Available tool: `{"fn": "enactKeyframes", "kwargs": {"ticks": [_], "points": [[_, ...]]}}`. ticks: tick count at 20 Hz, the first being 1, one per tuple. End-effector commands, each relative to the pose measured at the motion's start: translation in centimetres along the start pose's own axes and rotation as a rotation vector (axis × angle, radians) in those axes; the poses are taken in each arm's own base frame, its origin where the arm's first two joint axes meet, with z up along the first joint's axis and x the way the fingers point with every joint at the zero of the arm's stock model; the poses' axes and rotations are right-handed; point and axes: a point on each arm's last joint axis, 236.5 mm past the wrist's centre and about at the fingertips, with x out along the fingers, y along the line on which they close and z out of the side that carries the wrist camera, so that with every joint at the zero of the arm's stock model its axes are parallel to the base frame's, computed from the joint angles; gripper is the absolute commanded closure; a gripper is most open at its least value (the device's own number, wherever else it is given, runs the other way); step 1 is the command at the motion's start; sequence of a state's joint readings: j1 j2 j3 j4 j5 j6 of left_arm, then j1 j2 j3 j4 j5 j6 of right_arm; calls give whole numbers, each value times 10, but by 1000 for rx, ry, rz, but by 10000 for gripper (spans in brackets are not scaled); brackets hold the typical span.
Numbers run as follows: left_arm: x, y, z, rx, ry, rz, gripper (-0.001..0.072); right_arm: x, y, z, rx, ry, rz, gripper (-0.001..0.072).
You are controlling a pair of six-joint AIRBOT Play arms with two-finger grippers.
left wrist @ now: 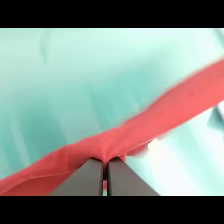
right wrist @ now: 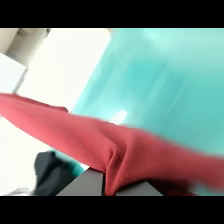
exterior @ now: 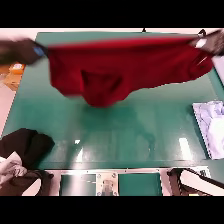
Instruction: Fold the shirts.
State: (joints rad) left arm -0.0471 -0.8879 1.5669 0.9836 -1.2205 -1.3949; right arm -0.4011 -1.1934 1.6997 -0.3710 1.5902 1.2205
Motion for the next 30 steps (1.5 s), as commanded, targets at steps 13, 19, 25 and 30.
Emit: {"fn": "enactKeyframes", "kwargs": {"ticks": [13, 19, 25, 30], "points": [[68, 57, -84, -22, 162, 41, 685, 67, -80, -132, 182, 159, -181, 692], [204, 130, -232, -299, 324, -10, 685, 123, -265, -289, 650, 153, -506, 693], [234, 148, -208, -289, 277, -11, 653, 92, -288, -197, 591, 75, -456, 238], [220, 155, -197, -178, 364, 39, 164, 34, -239, -175, 632, 171, -300, 255]]}}
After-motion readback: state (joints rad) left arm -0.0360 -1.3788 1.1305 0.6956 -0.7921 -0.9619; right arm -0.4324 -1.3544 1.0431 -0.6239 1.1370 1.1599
